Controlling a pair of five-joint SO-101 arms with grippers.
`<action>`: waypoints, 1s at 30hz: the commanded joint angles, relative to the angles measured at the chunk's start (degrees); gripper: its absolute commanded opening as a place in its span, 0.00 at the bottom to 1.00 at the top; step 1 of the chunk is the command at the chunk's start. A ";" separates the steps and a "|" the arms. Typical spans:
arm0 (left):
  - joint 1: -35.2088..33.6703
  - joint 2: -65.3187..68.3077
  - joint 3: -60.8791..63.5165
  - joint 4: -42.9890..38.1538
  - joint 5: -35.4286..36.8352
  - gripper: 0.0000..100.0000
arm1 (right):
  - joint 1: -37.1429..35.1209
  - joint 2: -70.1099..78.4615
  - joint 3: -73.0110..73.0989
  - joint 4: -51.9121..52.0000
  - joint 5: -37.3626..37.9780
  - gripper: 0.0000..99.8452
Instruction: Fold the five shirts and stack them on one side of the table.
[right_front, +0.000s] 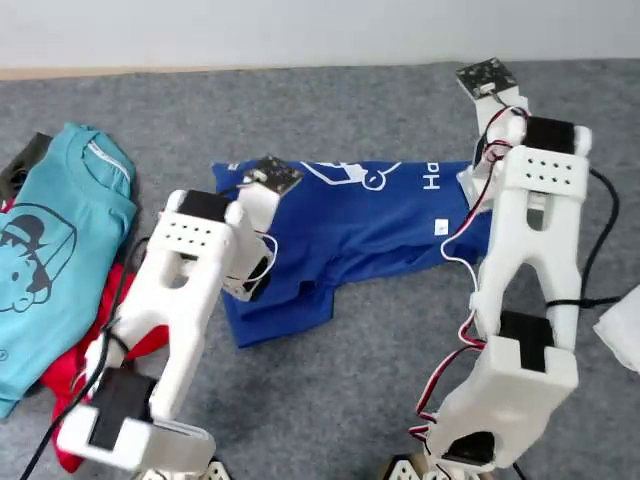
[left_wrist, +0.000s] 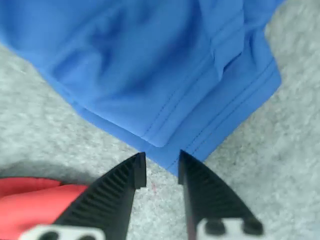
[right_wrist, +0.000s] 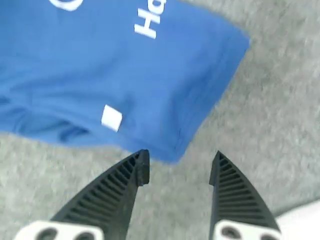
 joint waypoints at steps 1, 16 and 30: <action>2.29 1.67 -0.22 0.35 -4.22 0.13 | 2.86 -5.32 -3.08 3.03 0.53 0.21; 1.32 2.29 0.13 -0.35 -15.03 0.13 | 10.15 -10.59 -3.08 12.18 3.69 0.21; 1.58 9.05 -0.22 -5.54 -18.73 0.13 | 10.51 -15.69 -2.81 12.70 3.69 0.21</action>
